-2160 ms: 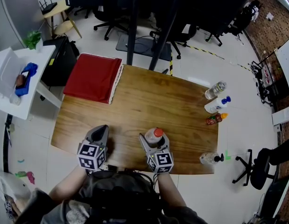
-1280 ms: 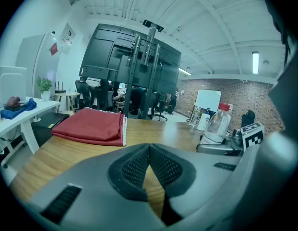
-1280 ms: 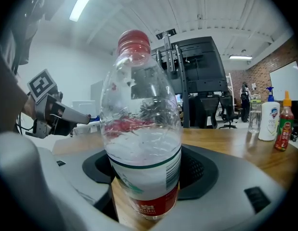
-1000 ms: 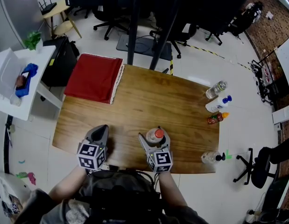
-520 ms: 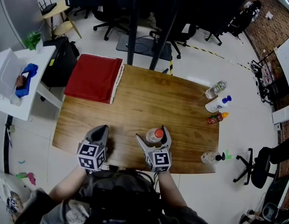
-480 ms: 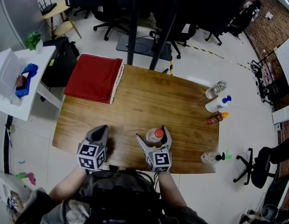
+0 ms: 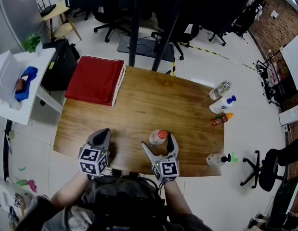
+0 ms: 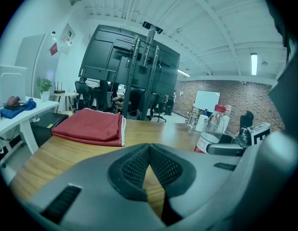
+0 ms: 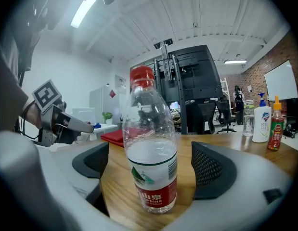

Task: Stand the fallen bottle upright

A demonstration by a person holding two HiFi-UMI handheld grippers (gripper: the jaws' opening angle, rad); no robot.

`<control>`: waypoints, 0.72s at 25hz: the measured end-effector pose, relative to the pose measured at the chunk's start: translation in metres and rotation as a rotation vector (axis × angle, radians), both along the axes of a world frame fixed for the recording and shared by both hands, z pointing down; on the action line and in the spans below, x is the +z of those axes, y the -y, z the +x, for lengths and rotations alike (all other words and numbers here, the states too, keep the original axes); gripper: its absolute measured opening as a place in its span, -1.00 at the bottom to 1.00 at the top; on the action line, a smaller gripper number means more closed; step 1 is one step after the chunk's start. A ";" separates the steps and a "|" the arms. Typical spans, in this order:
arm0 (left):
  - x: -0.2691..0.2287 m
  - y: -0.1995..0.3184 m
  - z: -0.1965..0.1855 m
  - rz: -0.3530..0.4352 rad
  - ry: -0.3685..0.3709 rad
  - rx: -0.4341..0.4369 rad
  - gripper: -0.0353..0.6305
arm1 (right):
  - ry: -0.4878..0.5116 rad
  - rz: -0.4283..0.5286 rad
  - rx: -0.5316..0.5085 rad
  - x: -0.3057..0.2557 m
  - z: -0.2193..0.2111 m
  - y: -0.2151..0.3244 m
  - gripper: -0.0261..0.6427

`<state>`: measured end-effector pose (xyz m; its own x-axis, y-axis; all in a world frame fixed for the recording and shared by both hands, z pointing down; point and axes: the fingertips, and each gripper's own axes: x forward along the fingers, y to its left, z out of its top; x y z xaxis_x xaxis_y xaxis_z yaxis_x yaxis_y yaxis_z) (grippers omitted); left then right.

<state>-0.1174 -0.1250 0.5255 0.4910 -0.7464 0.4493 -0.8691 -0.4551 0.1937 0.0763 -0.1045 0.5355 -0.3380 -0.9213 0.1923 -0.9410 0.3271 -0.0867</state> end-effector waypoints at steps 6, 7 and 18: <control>-0.008 -0.006 -0.001 0.019 -0.006 0.012 -0.80 | 0.029 0.066 0.025 -0.035 0.004 -0.030 0.65; -0.009 -0.007 -0.001 0.021 -0.005 0.016 -0.80 | 0.038 0.081 0.028 -0.043 0.005 -0.033 0.64; -0.082 -0.017 0.030 0.217 -0.060 0.159 -0.80 | 0.023 0.289 0.004 -0.147 0.004 -0.057 0.44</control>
